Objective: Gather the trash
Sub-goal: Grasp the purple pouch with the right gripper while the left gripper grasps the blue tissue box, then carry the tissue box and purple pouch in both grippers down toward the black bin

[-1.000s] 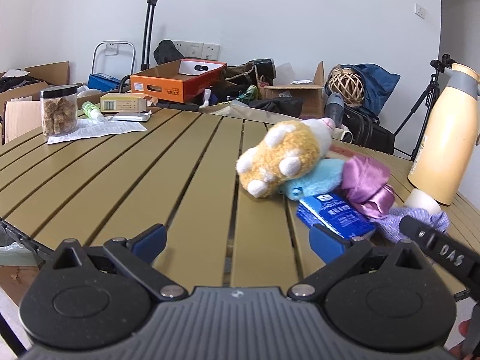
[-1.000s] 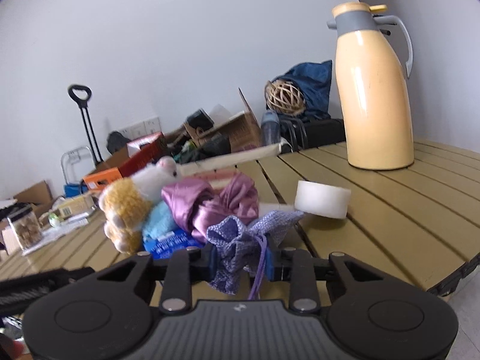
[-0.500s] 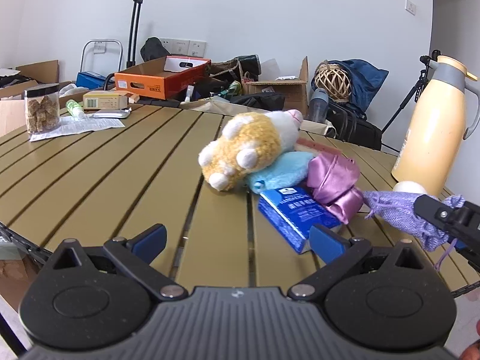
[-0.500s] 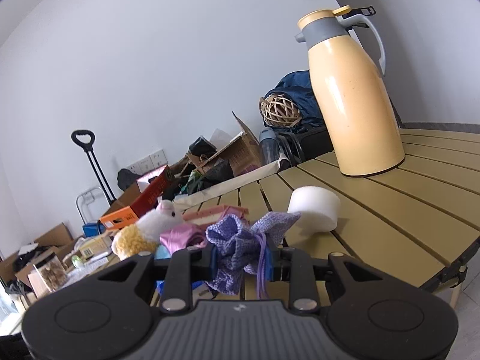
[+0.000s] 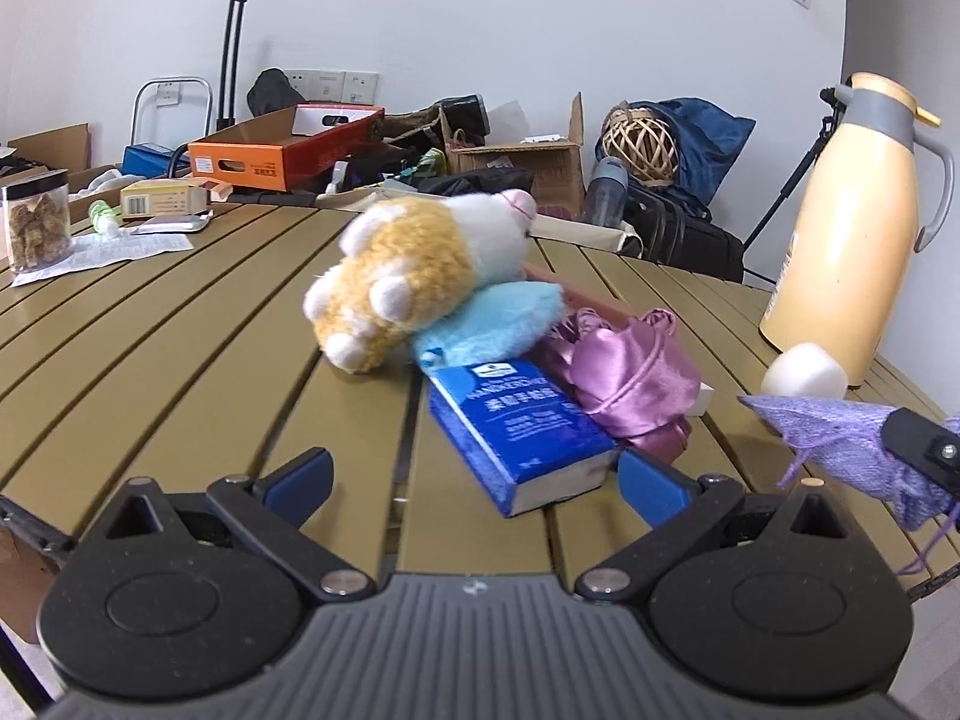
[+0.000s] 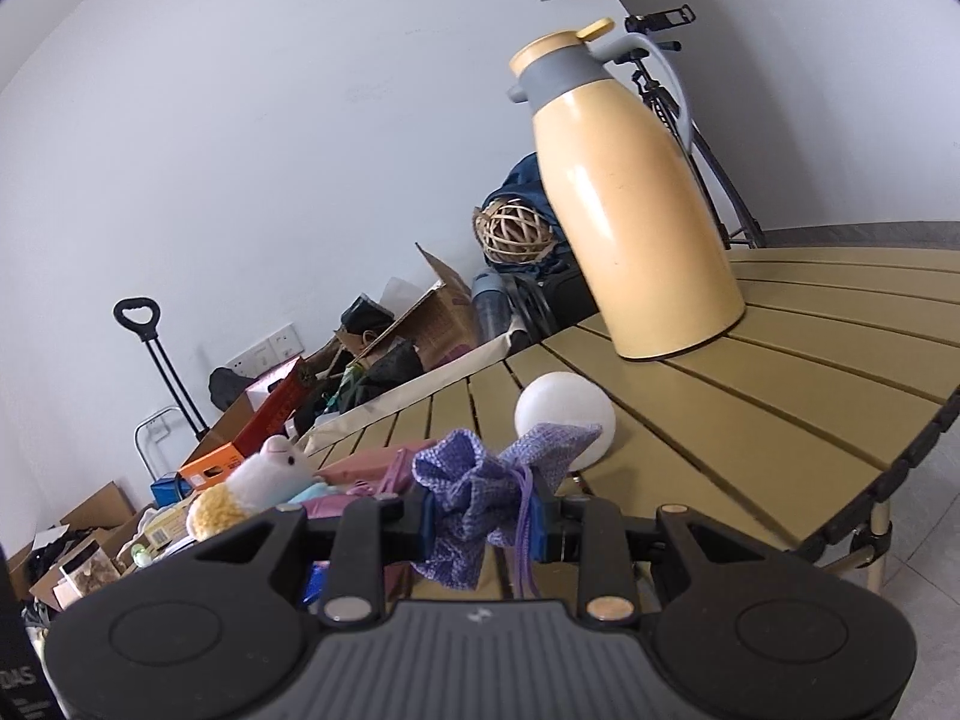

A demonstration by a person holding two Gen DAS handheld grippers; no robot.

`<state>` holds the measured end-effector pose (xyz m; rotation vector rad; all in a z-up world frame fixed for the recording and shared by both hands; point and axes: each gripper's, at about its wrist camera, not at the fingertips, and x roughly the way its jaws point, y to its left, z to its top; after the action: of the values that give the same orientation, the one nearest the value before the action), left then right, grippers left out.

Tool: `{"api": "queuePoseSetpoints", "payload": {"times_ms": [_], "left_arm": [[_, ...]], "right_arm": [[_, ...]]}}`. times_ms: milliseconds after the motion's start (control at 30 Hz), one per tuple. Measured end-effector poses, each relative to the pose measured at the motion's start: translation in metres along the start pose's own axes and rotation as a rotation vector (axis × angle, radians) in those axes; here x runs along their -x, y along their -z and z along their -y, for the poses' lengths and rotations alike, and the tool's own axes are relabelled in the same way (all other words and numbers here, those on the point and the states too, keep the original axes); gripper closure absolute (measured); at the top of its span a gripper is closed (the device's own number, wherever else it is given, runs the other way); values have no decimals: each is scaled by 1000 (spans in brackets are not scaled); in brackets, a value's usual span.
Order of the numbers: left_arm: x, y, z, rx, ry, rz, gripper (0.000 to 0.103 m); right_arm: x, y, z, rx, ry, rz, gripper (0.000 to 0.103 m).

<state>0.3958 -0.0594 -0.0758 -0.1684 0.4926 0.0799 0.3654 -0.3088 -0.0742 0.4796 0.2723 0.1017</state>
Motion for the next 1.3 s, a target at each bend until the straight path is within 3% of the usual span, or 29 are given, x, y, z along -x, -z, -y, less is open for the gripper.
{"api": "queuePoseSetpoints", "payload": {"times_ms": [467, 567, 633, 700, 1300], "left_arm": [[-31, -2, 21, 5, -56, 0, 2], [-33, -1, 24, -38, -83, 11, 20], [-33, 0, 26, -64, -109, 12, 40], [-33, 0, 25, -85, -136, 23, 50], [0, -14, -2, -104, -46, -3, 51]], "right_arm": [[2, -3, 17, -16, 27, 3, 76], [2, -4, 17, -12, 29, 2, 76], [2, -4, 17, -10, 30, 2, 76], [3, -3, 17, -13, 31, 2, 76], [11, -4, 13, 5, 8, 11, 76]]}}
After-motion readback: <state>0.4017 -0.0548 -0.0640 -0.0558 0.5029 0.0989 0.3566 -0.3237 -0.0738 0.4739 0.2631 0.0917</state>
